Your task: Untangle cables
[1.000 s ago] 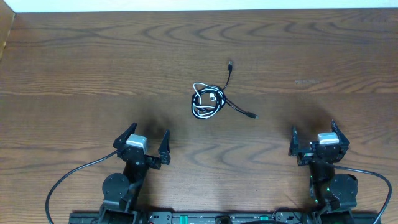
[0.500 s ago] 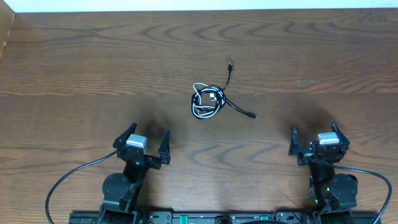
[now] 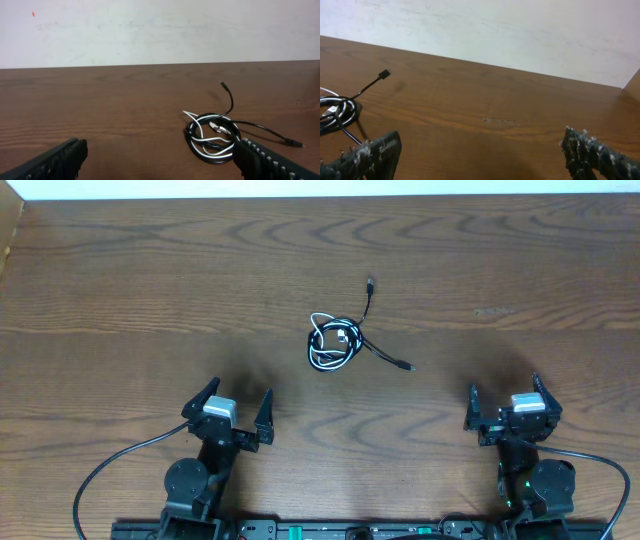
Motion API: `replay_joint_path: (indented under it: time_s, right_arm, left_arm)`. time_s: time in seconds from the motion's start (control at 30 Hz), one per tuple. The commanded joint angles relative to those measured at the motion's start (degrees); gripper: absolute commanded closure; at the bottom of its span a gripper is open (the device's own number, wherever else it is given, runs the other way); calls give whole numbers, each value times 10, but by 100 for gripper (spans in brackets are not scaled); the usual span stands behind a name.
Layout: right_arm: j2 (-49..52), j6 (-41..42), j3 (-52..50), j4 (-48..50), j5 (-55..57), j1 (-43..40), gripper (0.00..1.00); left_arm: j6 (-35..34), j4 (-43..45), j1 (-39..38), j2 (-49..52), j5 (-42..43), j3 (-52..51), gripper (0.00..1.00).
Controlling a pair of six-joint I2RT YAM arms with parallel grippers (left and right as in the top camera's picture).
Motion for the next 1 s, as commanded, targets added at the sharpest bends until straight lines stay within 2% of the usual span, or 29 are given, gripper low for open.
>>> replay_joint_path:
  time_s: [0.0,0.33,0.47,0.57,0.97]
  right_arm:
    - [-3,-6,0,-2,-1,-3,1]
    - [-3,-6,0,-2,-1,-3,1]
    - [-3,-6,0,-2,-1,-3,1]
    - [-3,-6,0,-2,-1,-3,1]
    - [-3,-6,0,-2,-1,-3,1]
  left_arm:
    - [-7,-26,3,-2,10,-5,2]
    - [-7,-19,3,-2,12,-5,2]
    - [-59,-20,3,-2,12,-4,2]
    - [-90,-56,3,-2,12,19,2]
    - [-102,-224,3,87,10,165,2]
